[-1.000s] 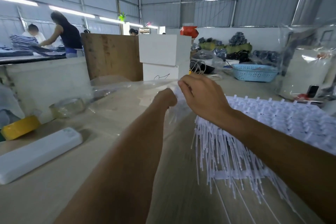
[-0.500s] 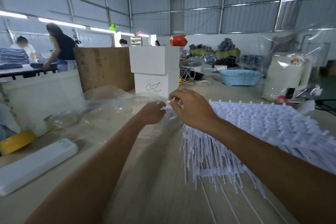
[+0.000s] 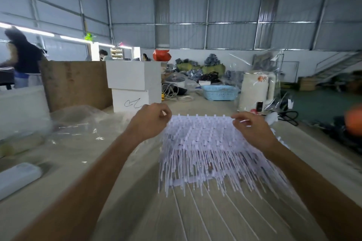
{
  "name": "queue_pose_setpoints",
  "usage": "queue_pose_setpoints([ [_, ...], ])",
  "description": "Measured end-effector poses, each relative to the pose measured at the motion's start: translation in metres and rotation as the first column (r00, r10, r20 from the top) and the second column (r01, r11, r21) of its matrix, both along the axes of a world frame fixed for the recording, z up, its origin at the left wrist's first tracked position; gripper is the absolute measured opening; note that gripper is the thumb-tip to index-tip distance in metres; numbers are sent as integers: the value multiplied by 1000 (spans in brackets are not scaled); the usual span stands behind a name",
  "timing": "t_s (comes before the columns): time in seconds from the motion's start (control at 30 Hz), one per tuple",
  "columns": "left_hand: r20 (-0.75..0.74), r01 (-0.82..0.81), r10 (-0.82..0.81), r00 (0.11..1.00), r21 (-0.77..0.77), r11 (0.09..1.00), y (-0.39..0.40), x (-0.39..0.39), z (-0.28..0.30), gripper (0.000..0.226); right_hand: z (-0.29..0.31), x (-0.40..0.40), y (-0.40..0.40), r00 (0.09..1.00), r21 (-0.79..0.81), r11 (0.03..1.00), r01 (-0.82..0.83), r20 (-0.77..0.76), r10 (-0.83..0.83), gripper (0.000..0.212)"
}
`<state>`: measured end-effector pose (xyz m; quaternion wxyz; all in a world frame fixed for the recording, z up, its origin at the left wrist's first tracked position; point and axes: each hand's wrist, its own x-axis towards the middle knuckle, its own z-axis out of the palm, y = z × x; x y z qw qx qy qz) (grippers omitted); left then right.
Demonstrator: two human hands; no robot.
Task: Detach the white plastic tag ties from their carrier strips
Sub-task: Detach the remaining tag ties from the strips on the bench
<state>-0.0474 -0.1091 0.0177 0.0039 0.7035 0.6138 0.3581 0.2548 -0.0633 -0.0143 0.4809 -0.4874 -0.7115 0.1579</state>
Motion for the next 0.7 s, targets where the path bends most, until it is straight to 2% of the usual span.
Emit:
queue_pose_setpoints([
  [0.07,77,-35,35,996,9,999,28,16,-4,12,2,15,13,998,35,997,65,2,-65,15],
  [0.13,136,-81,81,987,-5,997,54,29,-12,17,0,27,28,987,62,989,137,72,-141,23],
  [0.2,101,-133,138,985,-55,990,75,37,-24,29,-4,40,43,946,55,971,232,220,-238,34],
  [0.27,34,-212,218,975,-134,968,87,39,-38,32,-14,59,54,878,-10,945,326,373,-299,43],
  [0.33,9,-282,288,958,-186,941,90,35,-53,26,-28,78,61,857,-118,916,383,416,-305,43],
  [0.43,87,-334,360,929,-223,916,90,24,-66,25,-45,95,62,928,-297,895,334,268,-258,35],
  [0.53,195,-326,376,906,-247,913,90,17,-68,28,-45,101,60,942,-308,893,328,176,-286,25],
  [0.63,153,-307,347,925,-233,923,92,18,-64,27,-34,101,57,962,-312,910,272,87,-258,32],
  [0.7,149,-298,329,933,-196,934,93,21,-62,23,-30,102,57,968,-306,929,210,-66,-241,25],
])
